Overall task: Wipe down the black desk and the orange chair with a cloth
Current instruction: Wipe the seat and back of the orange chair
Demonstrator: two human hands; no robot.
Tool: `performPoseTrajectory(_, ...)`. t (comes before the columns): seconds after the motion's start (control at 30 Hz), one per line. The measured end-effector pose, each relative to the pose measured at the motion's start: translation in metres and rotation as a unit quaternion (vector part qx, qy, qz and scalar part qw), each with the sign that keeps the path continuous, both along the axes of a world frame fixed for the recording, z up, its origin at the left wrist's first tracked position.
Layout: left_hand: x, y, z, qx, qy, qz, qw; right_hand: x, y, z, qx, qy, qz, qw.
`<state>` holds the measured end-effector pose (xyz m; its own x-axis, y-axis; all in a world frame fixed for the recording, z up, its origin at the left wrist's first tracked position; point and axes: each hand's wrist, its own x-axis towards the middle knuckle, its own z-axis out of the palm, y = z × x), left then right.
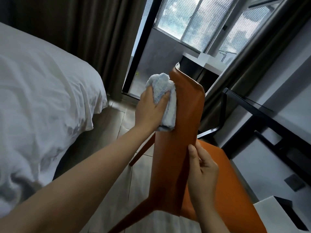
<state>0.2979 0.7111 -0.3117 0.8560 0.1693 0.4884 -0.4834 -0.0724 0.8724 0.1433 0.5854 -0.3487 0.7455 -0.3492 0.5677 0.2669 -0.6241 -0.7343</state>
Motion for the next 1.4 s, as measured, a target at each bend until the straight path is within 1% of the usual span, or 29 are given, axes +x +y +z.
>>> performPoseTrajectory(0.13, 0.003, -0.008, -0.015, 0.02, -0.014, 0.021, 0.999, -0.001, 0.001, 0.002, -0.006, -0.003, 0.0, 1.0)
performPoseTrajectory(0.27, 0.011, -0.011, -0.042, 0.065, 0.014, 0.035, 0.997, 0.0, 0.003, 0.002, -0.004, -0.008, 0.008, 1.0)
performPoseTrajectory(0.43, 0.024, -0.021, -0.098, 0.143, 0.095, 0.019, 0.985, 0.0, 0.002, 0.001, -0.005, -0.011, 0.01, 1.0)
performPoseTrajectory(0.57, 0.026, -0.036, -0.158, 0.177, 0.173, 0.01, 0.969, 0.003, 0.002, 0.002, -0.011, -0.024, 0.01, 1.0)
performPoseTrajectory(0.7, 0.024, -0.042, -0.203, 0.234, 0.238, -0.006, 0.943, 0.008, 0.001, 0.0, -0.014, -0.038, 0.007, 0.999)
performPoseTrajectory(0.77, 0.022, -0.042, -0.215, 0.25, 0.255, -0.02, 0.934, 0.009, 0.0, -0.002, -0.012, -0.037, 0.009, 0.999)
performPoseTrajectory(0.97, 0.016, -0.014, -0.208, 0.261, 0.26, 0.001, 0.93, 0.009, 0.002, -0.002, -0.022, -0.048, 0.018, 0.998)
performPoseTrajectory(1.07, 0.002, 0.008, -0.192, 0.258, 0.25, 0.012, 0.933, 0.008, 0.003, 0.0, -0.007, -0.03, 0.02, 0.999)
performPoseTrajectory(1.17, -0.022, 0.028, -0.17, 0.23, 0.22, 0.019, 0.948, 0.0, 0.003, 0.001, 0.011, -0.001, 0.034, 0.999)
performPoseTrajectory(1.27, -0.054, 0.044, -0.15, 0.192, 0.167, 0.023, 0.967, -0.018, 0.002, -0.002, 0.029, 0.01, 0.05, 0.998)
performPoseTrajectory(1.33, -0.075, 0.05, -0.139, 0.183, 0.137, 0.015, 0.974, -0.033, -0.003, -0.008, 0.033, 0.016, 0.041, 0.998)
performPoseTrajectory(1.4, -0.09, 0.052, -0.127, 0.171, 0.127, 0.004, 0.977, -0.043, -0.01, -0.012, 0.029, 0.017, 0.03, 0.999)
